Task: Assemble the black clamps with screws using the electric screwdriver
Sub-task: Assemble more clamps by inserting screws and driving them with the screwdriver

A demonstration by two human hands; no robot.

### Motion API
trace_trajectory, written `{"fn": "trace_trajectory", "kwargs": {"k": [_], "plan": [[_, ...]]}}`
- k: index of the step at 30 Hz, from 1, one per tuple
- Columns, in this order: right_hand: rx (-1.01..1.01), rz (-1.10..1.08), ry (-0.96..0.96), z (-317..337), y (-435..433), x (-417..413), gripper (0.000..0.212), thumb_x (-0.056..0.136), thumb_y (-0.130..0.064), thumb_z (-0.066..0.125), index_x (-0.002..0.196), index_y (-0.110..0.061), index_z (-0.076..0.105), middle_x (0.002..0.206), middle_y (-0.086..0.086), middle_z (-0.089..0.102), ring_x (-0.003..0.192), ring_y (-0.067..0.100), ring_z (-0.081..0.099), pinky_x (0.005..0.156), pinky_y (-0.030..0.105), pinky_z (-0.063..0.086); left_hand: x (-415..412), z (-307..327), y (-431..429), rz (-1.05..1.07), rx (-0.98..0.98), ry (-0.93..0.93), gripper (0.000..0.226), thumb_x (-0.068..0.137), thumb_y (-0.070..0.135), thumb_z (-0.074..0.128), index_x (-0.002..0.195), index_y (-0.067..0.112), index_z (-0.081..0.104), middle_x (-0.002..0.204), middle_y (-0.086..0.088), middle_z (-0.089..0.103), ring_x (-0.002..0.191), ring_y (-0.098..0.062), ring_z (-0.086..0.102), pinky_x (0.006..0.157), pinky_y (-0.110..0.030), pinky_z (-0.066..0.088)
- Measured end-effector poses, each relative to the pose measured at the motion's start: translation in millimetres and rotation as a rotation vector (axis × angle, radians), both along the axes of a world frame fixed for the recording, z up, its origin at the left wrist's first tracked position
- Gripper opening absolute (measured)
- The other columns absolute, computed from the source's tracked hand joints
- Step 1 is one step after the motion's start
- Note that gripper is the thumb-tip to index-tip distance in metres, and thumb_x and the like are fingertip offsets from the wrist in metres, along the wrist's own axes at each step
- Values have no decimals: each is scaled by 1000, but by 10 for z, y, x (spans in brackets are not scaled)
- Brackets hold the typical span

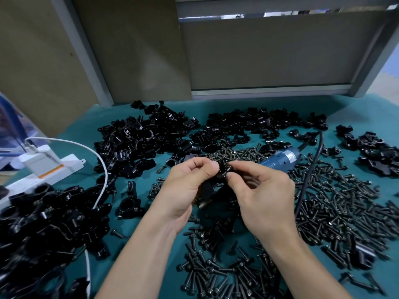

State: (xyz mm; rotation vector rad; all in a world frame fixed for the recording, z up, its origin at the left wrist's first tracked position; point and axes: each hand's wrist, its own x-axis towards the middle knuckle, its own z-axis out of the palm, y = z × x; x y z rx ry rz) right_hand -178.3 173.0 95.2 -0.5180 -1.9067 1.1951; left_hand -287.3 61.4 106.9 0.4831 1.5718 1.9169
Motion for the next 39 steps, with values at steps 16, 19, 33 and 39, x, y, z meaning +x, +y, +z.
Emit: {"fn": "trace_trajectory", "kwargs": {"k": [16, 19, 33, 39], "plan": [[246, -242, -77, 53, -12, 28, 14, 84, -25, 85, 98, -21, 81, 75, -20, 72, 69, 1, 71, 72, 25, 62, 170, -46, 114, 15, 80, 79, 34, 98, 3, 67, 111, 30, 83, 113, 0, 80, 111, -18, 74, 92, -34, 62], [172, -157, -89, 54, 49, 33, 13, 82, -23, 87, 93, -26, 82, 64, -35, 61, 76, -15, 66, 71, 2, 50, 134, -67, 117, 48, 13, 160, 37, 97, 6, 70, 107, 39, 83, 113, 4, 80, 110, -14, 74, 93, -28, 60], [-45, 67, -68, 99, 221, 44, 24, 88, -12, 80, 76, -33, 77, 74, -17, 75, 71, 3, 71, 67, 14, 54, 64, -95, 68, -10, -47, 241, 41, 83, 3, 85, 105, 37, 83, 104, 3, 82, 99, -12, 77, 82, -18, 58], [25, 109, -120, 124, 249, 68, 22, 87, -14, 80, 75, -31, 77, 73, -16, 74, 71, 5, 70, 65, 16, 54, 70, -103, 79, 54, -89, 262, 43, 79, 0, 87, 100, 37, 84, 97, 5, 82, 92, -11, 78, 77, -19, 59]]}}
